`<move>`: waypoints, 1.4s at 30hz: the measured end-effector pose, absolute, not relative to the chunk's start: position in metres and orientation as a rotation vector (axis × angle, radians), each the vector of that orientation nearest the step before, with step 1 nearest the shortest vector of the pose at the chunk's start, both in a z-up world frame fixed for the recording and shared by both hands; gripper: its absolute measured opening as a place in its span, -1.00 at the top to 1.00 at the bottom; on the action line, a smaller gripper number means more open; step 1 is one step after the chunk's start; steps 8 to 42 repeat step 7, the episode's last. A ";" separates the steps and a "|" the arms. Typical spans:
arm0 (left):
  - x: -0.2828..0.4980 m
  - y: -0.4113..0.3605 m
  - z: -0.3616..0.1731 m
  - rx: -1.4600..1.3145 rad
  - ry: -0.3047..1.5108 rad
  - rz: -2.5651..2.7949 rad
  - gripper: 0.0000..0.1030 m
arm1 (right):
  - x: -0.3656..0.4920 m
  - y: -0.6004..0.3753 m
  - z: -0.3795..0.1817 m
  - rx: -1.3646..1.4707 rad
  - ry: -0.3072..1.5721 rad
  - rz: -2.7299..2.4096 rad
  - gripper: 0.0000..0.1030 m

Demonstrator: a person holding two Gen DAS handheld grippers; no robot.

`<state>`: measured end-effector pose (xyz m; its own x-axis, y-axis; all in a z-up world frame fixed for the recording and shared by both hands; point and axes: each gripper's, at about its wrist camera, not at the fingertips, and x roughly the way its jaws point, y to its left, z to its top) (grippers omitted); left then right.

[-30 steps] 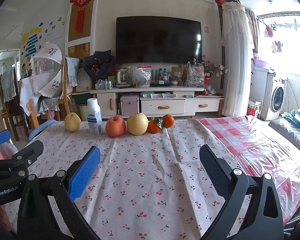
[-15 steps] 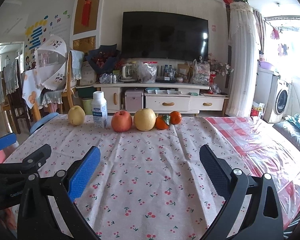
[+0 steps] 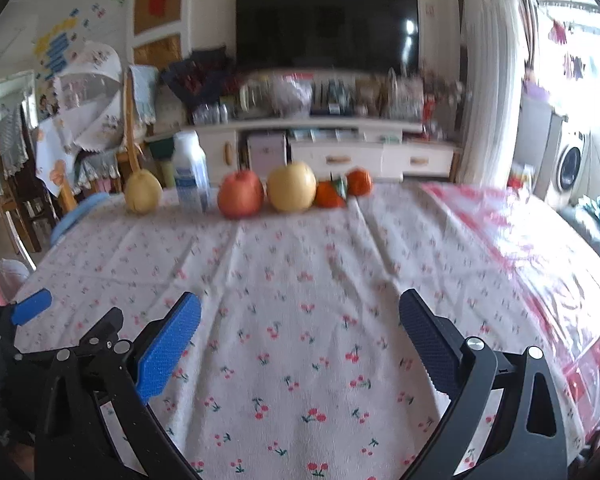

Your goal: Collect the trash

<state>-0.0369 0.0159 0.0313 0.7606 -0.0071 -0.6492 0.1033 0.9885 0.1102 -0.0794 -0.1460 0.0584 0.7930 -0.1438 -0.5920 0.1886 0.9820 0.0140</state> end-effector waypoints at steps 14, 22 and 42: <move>-0.007 0.015 0.000 0.108 0.928 -0.079 -0.93 | -0.052 -0.142 0.017 0.062 0.827 -0.182 -0.90; -0.007 0.015 0.000 0.108 0.928 -0.079 -0.93 | -0.052 -0.142 0.017 0.062 0.827 -0.182 -0.90; -0.007 0.015 0.000 0.108 0.928 -0.079 -0.93 | -0.052 -0.142 0.017 0.062 0.827 -0.182 -0.90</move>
